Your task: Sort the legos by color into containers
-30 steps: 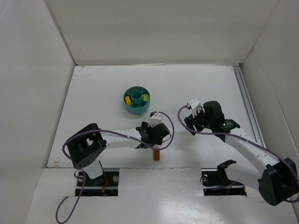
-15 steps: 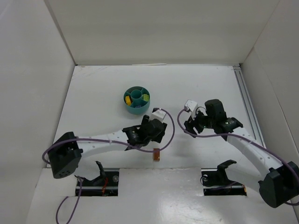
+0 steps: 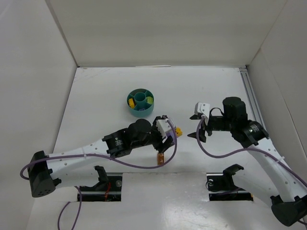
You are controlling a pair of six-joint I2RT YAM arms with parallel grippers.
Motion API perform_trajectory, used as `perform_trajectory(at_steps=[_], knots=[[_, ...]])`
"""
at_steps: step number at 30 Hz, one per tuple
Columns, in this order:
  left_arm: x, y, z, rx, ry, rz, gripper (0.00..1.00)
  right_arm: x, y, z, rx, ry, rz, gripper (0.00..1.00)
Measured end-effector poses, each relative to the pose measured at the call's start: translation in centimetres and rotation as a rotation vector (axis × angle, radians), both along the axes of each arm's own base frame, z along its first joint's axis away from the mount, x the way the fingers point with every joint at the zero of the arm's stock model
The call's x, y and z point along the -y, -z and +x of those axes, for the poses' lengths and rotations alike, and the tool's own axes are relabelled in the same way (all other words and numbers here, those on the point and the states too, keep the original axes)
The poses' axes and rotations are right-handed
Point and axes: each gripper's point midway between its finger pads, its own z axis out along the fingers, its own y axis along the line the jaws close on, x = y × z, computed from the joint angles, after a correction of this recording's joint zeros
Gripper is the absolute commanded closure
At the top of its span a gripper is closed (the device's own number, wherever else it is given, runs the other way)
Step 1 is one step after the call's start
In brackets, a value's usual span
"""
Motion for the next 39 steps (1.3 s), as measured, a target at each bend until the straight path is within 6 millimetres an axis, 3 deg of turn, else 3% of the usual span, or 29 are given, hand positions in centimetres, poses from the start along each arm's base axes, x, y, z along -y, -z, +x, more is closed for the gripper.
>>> perform_trajectory(at_steps=[5,8,12,17,28,39], knots=[[-0.4,0.1,-0.8,0.022,0.056,0.027,0.66,0.1,-3.3,-0.8,-0.086,0.031,0.057,0.17],[-0.6,0.5,-0.8,0.025,0.061,0.045,0.67,-0.8,-4.3,-1.6,-0.228,0.018,0.138,0.22],[-0.7,0.6,-0.7,0.033,0.061,0.057,0.67,-2.1,-2.6,-2.3,-0.508,-0.008,0.167,0.26],[-0.9,0.6,-0.4,0.047,0.047,0.062,0.67,-2.6,0.2,-2.1,-0.771,0.068,0.132,0.22],[-1.0,-1.4,0.4,0.103,0.006,0.002,0.67,-3.4,-1.1,-2.0,-0.915,0.176,0.187,0.24],[-1.3,-1.3,0.5,0.12,-0.002,-0.009,0.7,-5.4,-1.8,-0.8,-0.939,0.194,0.236,0.29]])
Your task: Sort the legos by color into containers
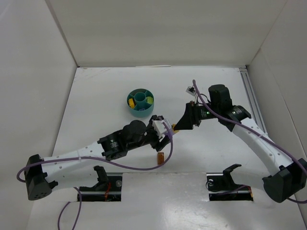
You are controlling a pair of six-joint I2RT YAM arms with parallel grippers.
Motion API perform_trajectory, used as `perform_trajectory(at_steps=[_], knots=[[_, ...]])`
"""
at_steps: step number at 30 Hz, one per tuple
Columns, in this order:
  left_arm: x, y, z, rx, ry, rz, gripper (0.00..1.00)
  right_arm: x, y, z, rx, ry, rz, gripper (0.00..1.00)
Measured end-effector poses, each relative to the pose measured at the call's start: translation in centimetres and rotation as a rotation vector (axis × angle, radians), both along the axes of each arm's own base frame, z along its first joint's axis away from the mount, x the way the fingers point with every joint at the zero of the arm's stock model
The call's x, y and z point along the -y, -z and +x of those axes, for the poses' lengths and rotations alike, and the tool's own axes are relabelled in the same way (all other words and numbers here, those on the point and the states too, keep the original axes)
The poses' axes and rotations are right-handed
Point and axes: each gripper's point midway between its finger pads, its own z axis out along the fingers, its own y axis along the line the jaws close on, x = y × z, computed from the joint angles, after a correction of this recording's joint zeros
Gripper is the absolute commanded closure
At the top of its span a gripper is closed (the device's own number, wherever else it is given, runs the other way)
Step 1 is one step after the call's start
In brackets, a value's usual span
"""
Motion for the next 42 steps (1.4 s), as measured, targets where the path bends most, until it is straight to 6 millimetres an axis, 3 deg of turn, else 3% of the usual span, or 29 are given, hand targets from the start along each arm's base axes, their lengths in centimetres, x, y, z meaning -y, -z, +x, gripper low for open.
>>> perform_trajectory(at_steps=[5,10,13,16,17,20,27,37,42], knots=[[0.0,-0.8,0.1,0.018,-0.007,-0.033,0.7,-0.1,0.1,0.1,-0.004,0.009,-0.005,0.3],[-0.1,-1.7,0.2,0.034,-0.011,-0.06,0.7,-0.3,0.5,0.2,-0.022,0.007,-0.012,0.46],[-0.2,-1.2,0.3,0.031,-0.019,-0.049,0.7,-0.5,0.7,0.1,-0.034,0.001,-0.016,0.46],[-0.2,-1.1,0.5,0.033,-0.03,-0.046,0.71,-0.6,0.7,0.3,-0.032,0.003,-0.012,0.58],[-0.2,-1.1,0.7,0.035,-0.037,-0.043,0.71,-0.7,0.6,0.3,-0.033,0.006,-0.011,0.71],[-0.2,-0.8,1.1,0.05,-0.052,-0.028,0.71,-0.6,0.9,0.8,-0.055,0.042,-0.026,0.86],[-0.1,-0.6,1.3,0.046,-0.061,-0.028,0.72,-0.5,0.9,0.9,-0.05,0.044,-0.029,1.0],[0.6,-2.4,1.7,0.068,-0.077,-0.132,0.74,0.4,-1.3,1.8,0.036,0.049,-0.055,1.0],[-0.1,-0.2,1.0,0.013,-0.076,-0.095,0.76,1.4,-1.9,3.4,0.09,0.083,-0.029,1.0]])
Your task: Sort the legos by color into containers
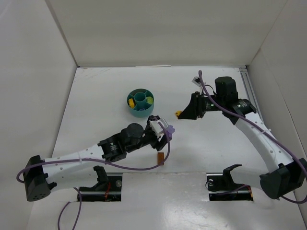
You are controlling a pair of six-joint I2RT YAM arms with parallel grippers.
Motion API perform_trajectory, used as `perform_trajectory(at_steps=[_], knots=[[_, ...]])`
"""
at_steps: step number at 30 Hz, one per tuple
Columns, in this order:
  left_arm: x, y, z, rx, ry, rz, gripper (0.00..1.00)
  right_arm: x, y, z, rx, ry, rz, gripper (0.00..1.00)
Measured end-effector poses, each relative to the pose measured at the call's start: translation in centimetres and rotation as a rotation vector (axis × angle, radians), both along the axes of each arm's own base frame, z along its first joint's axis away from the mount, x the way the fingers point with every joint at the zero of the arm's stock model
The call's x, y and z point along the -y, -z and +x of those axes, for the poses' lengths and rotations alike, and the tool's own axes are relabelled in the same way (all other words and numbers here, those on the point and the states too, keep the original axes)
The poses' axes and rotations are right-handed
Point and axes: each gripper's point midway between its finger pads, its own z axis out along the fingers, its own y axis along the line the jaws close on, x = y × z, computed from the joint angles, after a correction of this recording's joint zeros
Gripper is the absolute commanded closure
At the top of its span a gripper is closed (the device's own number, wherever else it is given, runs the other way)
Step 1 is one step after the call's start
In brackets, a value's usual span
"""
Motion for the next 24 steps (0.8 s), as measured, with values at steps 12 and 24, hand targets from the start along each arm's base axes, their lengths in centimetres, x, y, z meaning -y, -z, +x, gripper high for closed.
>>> perform_trajectory(at_steps=[12,24], knots=[[-1.3,0.5,0.6,-0.065,-0.107,-0.024,0.75,1.4,-1.4,1.5,0.153,-0.013,-0.019,1.0],[-14.6,-1.6,5.6,-0.445,-1.033,-0.384,0.66,-0.6,0.1,9.7,0.515,0.014,-0.365,1.0]])
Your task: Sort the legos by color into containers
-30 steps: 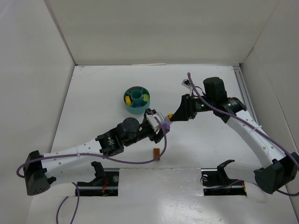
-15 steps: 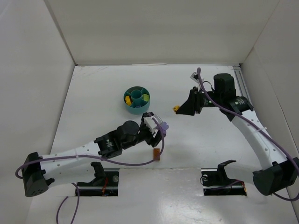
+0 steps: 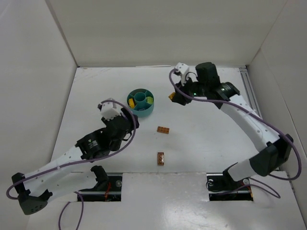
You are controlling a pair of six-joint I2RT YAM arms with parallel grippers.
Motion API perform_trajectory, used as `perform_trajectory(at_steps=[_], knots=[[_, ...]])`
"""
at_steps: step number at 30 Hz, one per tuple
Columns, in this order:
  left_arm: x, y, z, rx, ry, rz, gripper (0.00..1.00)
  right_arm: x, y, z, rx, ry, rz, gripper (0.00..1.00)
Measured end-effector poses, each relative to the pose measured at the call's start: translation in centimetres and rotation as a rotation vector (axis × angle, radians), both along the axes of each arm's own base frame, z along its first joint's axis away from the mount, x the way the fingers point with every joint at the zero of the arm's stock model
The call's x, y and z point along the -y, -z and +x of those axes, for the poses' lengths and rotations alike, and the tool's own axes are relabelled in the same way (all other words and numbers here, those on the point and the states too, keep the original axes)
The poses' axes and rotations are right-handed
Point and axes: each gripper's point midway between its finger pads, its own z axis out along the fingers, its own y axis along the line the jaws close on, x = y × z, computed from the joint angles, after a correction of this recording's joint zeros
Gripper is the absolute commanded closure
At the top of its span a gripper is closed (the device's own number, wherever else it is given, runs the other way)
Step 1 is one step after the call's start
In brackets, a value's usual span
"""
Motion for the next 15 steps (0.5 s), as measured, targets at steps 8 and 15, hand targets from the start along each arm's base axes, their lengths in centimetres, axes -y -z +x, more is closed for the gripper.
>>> perform_trajectory(at_steps=[8,15], knots=[[-5.4,1.3,-1.7,-0.09,-0.285,-0.141,0.68,-12.1,1.6,4.1,0.254,-0.244,-0.159,1.0],[-7.3,1.9,-2.7,-0.093,-0.345,-0.216,0.68,-17.9,3.3,7.8,0.432,-0.412,-0.203,0.99]])
